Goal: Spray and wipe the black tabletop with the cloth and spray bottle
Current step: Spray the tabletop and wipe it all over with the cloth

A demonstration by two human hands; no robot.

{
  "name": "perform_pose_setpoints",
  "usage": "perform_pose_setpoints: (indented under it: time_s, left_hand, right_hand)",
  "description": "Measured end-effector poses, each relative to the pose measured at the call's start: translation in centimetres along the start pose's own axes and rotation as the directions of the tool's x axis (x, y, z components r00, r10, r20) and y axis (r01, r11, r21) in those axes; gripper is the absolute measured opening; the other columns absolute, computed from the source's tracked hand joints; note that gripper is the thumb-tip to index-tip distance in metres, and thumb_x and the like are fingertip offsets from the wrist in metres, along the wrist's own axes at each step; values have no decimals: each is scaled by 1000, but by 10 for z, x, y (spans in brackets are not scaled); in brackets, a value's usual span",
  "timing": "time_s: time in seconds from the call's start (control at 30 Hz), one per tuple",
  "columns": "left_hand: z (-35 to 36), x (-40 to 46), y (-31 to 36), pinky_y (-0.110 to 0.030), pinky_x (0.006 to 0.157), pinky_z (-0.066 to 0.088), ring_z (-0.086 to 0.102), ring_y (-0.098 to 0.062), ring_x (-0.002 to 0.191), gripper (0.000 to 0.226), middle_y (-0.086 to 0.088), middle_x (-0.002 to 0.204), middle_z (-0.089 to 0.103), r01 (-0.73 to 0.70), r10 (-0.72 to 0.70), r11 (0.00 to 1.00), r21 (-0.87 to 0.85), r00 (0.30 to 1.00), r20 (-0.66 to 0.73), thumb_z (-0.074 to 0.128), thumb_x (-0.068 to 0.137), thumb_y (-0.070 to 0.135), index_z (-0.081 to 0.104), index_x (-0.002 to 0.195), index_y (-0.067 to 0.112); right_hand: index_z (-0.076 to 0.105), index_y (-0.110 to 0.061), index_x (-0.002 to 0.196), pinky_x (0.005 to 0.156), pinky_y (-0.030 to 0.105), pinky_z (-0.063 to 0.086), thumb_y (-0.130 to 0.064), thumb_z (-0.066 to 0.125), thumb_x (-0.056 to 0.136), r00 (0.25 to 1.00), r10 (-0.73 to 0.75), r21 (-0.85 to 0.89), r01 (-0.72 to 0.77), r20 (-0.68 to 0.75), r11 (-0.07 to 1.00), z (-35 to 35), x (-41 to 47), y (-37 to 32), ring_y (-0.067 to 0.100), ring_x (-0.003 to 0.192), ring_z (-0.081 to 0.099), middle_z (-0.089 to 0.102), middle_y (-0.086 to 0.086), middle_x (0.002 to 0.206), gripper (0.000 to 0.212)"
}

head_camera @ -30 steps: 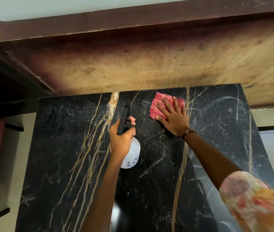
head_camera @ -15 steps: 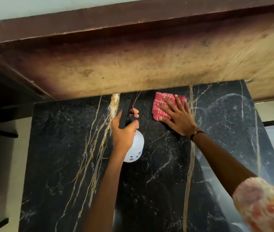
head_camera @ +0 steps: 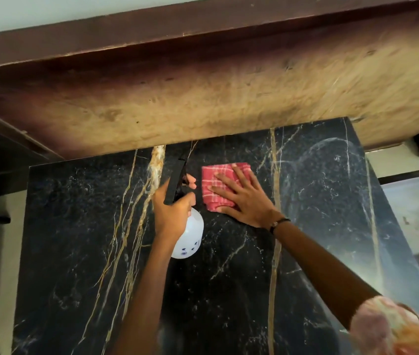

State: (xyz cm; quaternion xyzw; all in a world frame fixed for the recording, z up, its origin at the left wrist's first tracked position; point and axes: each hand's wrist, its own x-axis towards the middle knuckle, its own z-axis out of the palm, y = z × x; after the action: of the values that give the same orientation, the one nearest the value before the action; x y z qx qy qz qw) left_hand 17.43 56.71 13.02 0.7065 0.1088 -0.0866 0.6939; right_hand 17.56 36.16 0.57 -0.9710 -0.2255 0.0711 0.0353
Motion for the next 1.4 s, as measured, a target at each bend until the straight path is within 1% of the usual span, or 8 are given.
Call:
perform_pose_setpoints:
  time_s: [0.13, 0.3, 0.6, 0.77, 0.9, 1.07, 1.2, 1.4]
  left_hand:
    - [14, -2, -1, -24, 42, 32, 35, -9, 38, 28, 8, 68, 63, -4, 4, 1000, 0, 1000, 7, 48, 60, -3, 63, 81, 7]
    - [40, -10, -1, -25, 42, 31, 35, -13, 37, 25, -7, 73, 62, -5, 5, 1000, 31, 1000, -23, 48, 59, -2, 63, 75, 11]
    - [108, -15, -5, -26, 46, 33, 35, -14, 40, 27, -11, 65, 56, 55, -52, 994, 90, 998, -29, 48, 69, -15, 63, 79, 5]
    - [147, -16, -7, -25, 44, 33, 36, -8, 37, 30, -16, 70, 58, 62, -61, 994, 94, 998, -20, 48, 68, -13, 65, 78, 10]
    - [170, -20, -10, -26, 45, 32, 36, -9, 39, 35, -26, 81, 61, 71, -67, 994, 82, 997, -49, 47, 68, -16, 65, 74, 14]
    - [191, -22, -13, -24, 43, 32, 34, -10, 39, 34, -11, 67, 58, 105, -99, 988, 111, 993, -58, 46, 69, -19, 64, 77, 8]
    - [202, -24, -13, -22, 43, 31, 35, -10, 39, 35, -11, 70, 59, 109, -100, 986, 123, 992, -78, 45, 70, -20, 64, 77, 9]
    - [207, -34, -11, -22, 41, 29, 33, -11, 39, 35, -16, 78, 60, 143, -132, 985, 101, 985, -111, 45, 70, -20, 63, 77, 9]
  right_hand:
    - [7, -43, 148, 113, 66, 5, -73, 7, 89, 976, 219, 35, -219, 13, 975, -9, -34, 74, 37, 146, -2, 10, 0, 160, 67]
    - [10, -42, 148, 107, 60, -15, -79, 3, 75, 890, 451, 160, -456, 65, 876, -29, 25, 105, 41, 144, -10, 0, -6, 160, 83]
    - [24, -41, 147, 115, 60, 4, -67, 21, 92, 999, -12, 9, 12, -33, 1000, -4, -24, 110, 39, 146, 7, 20, -2, 158, 61]
    - [17, -42, 147, 113, 65, 7, -75, 6, 87, 968, 245, 125, -236, -60, 964, -15, -64, 198, 38, 146, 3, 16, -4, 159, 69]
    - [15, -43, 148, 108, 61, -13, -75, 5, 80, 909, 418, 168, -412, 5, 895, -28, -16, 207, 42, 144, -4, 7, -6, 160, 76]
    - [24, -41, 147, 113, 67, 4, -68, 19, 88, 986, 163, 93, -160, -26, 983, -17, -22, 179, 42, 145, 6, 19, -3, 159, 65]
    - [21, -40, 147, 115, 62, 7, -66, 25, 92, 996, 30, 25, -28, -81, 999, -7, -82, 221, 37, 146, 6, 20, -3, 158, 61]
    - [21, -40, 148, 110, 66, -2, -74, 17, 84, 909, 417, 165, -409, -14, 897, -23, -85, 299, 42, 144, 2, 12, -1, 160, 72]
